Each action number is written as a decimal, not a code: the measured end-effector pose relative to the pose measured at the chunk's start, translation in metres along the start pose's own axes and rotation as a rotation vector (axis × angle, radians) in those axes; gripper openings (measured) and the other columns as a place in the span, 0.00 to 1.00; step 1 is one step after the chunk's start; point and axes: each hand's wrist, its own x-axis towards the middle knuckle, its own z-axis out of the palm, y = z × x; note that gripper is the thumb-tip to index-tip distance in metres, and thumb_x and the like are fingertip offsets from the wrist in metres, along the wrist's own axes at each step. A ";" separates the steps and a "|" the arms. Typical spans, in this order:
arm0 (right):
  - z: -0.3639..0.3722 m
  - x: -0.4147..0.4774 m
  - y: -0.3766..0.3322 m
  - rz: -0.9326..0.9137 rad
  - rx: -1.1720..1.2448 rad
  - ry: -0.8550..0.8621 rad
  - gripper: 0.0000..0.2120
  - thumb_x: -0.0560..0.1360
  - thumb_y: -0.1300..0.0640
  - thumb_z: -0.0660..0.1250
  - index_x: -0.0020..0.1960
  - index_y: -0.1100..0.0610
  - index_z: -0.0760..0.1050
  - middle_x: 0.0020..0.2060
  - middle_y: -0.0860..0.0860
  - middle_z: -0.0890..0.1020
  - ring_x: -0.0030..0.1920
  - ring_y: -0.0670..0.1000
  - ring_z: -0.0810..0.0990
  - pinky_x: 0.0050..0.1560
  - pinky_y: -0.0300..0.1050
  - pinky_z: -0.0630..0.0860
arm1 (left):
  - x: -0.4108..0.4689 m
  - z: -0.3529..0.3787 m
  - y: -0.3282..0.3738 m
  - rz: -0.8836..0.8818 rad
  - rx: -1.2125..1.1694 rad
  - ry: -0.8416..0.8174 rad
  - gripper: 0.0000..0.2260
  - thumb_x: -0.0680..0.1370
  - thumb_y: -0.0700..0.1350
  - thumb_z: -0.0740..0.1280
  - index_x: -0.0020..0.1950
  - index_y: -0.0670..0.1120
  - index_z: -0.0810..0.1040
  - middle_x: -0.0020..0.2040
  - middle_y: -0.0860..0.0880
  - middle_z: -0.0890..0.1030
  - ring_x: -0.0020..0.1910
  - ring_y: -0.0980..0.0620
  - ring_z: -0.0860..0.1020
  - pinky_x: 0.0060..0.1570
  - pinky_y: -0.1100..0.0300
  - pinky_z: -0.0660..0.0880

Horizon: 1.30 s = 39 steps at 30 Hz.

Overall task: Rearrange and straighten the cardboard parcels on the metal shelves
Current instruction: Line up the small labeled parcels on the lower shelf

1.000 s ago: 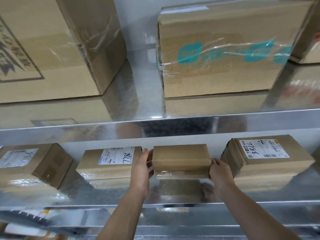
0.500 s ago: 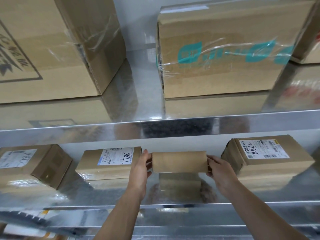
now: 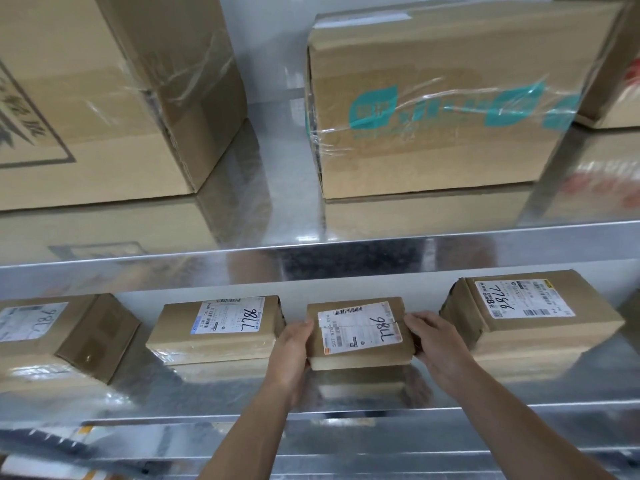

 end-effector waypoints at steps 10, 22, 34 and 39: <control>-0.007 0.021 0.016 0.019 -0.257 0.018 0.08 0.77 0.59 0.73 0.53 0.54 0.76 0.48 0.54 0.86 0.49 0.55 0.87 0.57 0.60 0.82 | 0.039 0.008 -0.023 0.016 0.301 0.032 0.05 0.80 0.45 0.69 0.48 0.47 0.85 0.45 0.50 0.88 0.49 0.48 0.86 0.60 0.44 0.79; -0.009 0.052 0.011 0.089 -0.436 -0.037 0.10 0.78 0.53 0.72 0.54 0.57 0.76 0.45 0.53 0.88 0.49 0.57 0.87 0.57 0.60 0.83 | 0.061 0.014 -0.020 -0.009 0.454 0.170 0.09 0.80 0.46 0.70 0.41 0.46 0.78 0.43 0.47 0.86 0.47 0.44 0.85 0.53 0.47 0.81; -0.001 0.058 0.005 0.139 -0.485 -0.002 0.07 0.80 0.57 0.70 0.46 0.58 0.75 0.46 0.55 0.86 0.50 0.58 0.85 0.57 0.57 0.83 | 0.071 0.019 -0.017 -0.039 0.497 0.227 0.08 0.80 0.44 0.70 0.41 0.47 0.75 0.47 0.45 0.85 0.48 0.45 0.83 0.42 0.52 0.81; -0.002 0.059 0.006 0.124 -0.492 -0.001 0.08 0.81 0.57 0.70 0.45 0.58 0.75 0.45 0.55 0.86 0.49 0.58 0.85 0.57 0.57 0.83 | 0.075 0.018 -0.020 -0.046 0.460 0.222 0.09 0.78 0.44 0.72 0.39 0.48 0.75 0.46 0.44 0.85 0.48 0.43 0.84 0.51 0.48 0.82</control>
